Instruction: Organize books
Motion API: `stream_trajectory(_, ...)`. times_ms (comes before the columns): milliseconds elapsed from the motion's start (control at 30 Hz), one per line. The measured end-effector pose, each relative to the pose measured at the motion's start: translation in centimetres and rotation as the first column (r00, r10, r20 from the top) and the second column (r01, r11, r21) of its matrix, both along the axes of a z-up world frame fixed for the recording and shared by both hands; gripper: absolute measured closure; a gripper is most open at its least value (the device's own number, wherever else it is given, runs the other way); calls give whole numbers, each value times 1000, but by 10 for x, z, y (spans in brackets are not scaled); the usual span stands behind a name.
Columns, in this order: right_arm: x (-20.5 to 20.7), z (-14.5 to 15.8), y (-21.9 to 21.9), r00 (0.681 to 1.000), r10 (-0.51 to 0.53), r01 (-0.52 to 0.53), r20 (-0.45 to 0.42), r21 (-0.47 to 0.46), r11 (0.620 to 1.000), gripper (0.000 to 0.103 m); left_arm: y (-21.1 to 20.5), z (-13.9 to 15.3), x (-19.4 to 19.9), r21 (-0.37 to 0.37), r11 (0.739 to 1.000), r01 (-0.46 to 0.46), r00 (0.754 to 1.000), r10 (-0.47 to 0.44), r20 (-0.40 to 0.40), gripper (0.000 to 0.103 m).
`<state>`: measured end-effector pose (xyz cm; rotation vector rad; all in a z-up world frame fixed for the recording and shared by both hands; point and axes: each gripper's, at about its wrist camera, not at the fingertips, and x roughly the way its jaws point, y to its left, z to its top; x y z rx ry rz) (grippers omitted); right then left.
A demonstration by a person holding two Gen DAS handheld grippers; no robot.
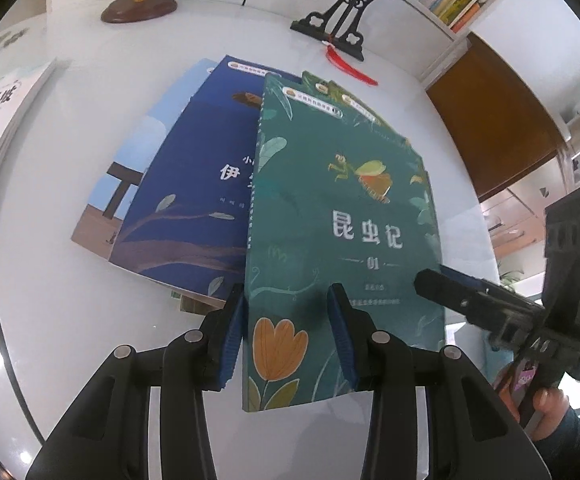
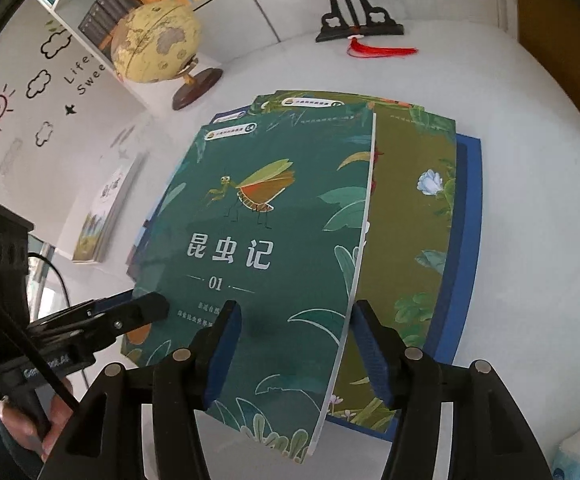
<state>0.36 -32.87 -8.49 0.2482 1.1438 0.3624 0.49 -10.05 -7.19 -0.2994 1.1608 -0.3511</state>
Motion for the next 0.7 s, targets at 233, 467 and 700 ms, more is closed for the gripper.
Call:
stream_trajectory(233,-3,24,-27,1000,-23,17,19,261,965,47,-1,27,-3,-112,993,22,999,-17,38,66)
stream_trajectory(467,-2,27,-10,999,13,-23,37,308,951,47,-21,18,0,-98,994,57,998,-53,39,67)
stream_trajectory(700,-1,13,-10,1000,0,-2,20,113,994,60,-22,10,2,-89,995,39,999,-37,31,74)
